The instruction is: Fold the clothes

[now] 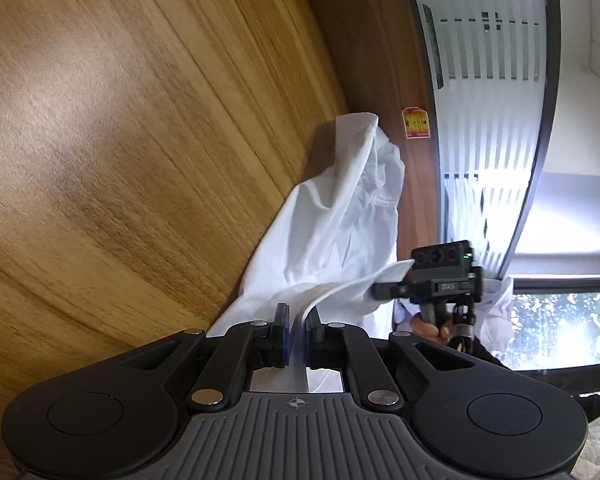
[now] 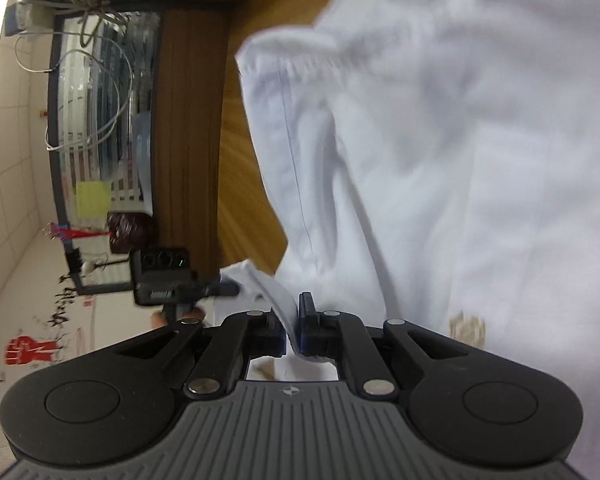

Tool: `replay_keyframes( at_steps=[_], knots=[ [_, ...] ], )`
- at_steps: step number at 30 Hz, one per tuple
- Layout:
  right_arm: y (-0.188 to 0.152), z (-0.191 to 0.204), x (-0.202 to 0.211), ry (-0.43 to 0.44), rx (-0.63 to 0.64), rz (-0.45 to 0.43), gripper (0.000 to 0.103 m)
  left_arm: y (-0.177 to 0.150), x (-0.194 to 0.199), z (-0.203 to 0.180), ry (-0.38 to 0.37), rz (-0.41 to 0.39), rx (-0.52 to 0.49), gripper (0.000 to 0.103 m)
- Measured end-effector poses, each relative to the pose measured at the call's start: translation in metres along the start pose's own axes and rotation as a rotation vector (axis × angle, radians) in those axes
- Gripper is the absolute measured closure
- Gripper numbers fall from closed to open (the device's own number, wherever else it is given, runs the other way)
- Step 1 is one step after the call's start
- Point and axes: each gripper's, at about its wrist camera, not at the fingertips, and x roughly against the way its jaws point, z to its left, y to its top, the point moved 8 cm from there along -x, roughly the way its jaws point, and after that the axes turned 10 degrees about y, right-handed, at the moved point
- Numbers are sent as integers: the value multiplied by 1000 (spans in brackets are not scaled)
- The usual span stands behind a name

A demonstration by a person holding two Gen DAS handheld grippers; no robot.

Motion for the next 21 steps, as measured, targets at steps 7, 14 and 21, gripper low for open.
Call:
replay_keyframes(
  at_steps=[7,14,21],
  knots=[
    [-14,-20,7,8,-71,21,98,-5,-5,-5,-4,119,-96,95],
    [-10,-4,4,-2,43,-17,77,5,-8,-25,62,96,-194,78],
    [-2,-4,0,13,-9,-73,98,5,-11,-24,8,116,-177,93]
  ],
)
